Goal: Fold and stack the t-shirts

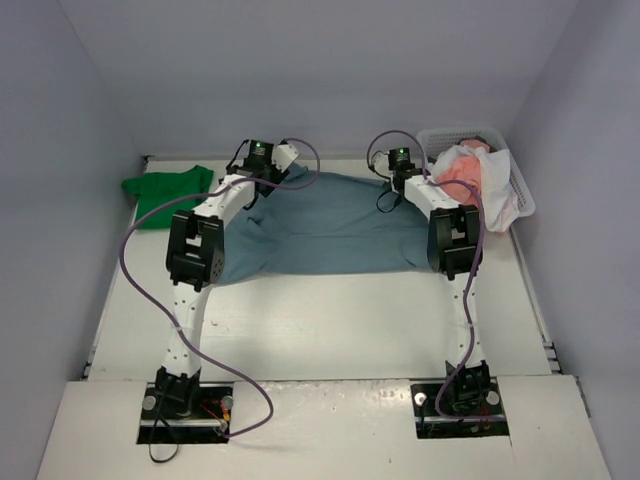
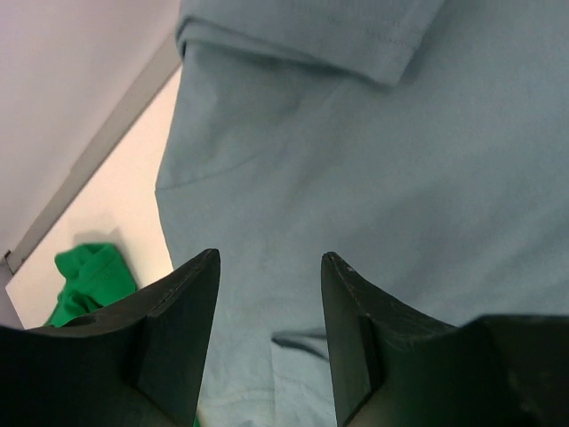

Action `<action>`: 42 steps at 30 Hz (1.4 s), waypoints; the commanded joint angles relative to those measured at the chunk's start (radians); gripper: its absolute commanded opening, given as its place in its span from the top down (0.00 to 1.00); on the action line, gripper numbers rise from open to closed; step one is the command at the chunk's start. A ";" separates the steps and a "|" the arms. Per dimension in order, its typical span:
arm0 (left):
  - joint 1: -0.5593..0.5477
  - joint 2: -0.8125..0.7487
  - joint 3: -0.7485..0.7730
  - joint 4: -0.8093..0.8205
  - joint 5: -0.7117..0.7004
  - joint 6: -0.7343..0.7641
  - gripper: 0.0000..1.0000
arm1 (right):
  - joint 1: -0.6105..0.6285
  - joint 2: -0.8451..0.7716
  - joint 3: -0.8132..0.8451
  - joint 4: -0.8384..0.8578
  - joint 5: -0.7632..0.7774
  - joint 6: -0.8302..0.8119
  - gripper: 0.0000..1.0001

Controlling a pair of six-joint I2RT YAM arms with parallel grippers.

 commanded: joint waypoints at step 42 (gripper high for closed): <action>-0.033 0.310 0.421 0.162 0.152 -0.084 0.53 | 0.001 -0.104 -0.166 -0.019 -0.102 0.073 1.00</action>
